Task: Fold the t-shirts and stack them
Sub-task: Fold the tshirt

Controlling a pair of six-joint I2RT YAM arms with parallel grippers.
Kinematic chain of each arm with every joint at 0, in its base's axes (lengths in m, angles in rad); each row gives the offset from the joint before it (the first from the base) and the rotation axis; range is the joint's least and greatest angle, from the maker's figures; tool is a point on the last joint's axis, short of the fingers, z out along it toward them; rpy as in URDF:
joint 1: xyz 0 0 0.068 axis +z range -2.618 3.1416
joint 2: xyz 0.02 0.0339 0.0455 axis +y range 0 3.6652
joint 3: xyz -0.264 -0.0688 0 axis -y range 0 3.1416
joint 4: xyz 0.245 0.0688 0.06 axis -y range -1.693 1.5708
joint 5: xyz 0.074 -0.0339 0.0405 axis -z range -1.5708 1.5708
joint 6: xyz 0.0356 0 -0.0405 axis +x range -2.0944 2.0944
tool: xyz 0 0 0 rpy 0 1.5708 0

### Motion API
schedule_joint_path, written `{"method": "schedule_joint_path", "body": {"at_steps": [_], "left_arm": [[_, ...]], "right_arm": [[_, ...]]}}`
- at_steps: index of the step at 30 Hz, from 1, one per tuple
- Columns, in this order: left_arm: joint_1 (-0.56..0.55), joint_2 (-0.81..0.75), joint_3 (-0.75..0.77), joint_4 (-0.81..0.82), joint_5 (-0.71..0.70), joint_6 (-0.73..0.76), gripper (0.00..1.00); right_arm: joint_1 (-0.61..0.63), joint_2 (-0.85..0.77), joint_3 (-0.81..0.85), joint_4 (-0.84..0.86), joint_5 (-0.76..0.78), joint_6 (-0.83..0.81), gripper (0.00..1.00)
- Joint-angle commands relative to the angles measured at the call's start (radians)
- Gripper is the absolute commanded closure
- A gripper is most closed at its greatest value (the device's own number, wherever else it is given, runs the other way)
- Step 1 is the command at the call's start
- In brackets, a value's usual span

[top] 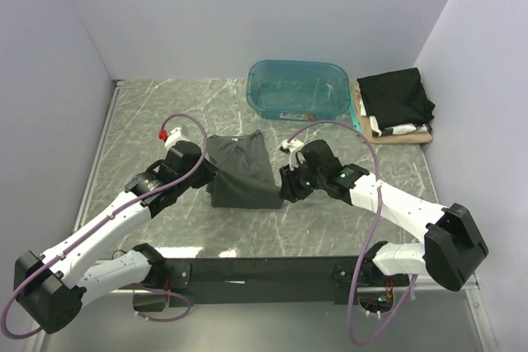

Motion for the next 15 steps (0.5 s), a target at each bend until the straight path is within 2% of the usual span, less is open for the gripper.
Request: {"method": "schedule_joint_path", "body": {"at_steps": [1,4,5,8,15], "left_arm": [[0.006,-0.027,-0.006,0.007,-0.031,-0.004,0.99],[0.006,-0.032,-0.007,0.013,-0.028,-0.002,0.99],[0.006,-0.032,-0.007,0.013,-0.028,-0.002,0.99],[0.006,-0.032,-0.009,0.015,-0.029,-0.004,0.99],[0.007,-0.055,0.016,-0.021,-0.078,-0.014,0.99]], "right_arm": [[0.006,-0.012,-0.018,0.035,0.015,0.003,0.61],[0.006,-0.027,-0.029,0.059,0.004,0.007,0.76],[0.006,-0.039,-0.029,0.069,0.004,0.009,0.88],[0.005,-0.064,-0.028,0.107,-0.011,0.012,1.0],[0.005,-0.099,0.034,0.066,-0.003,0.018,1.0]]}}
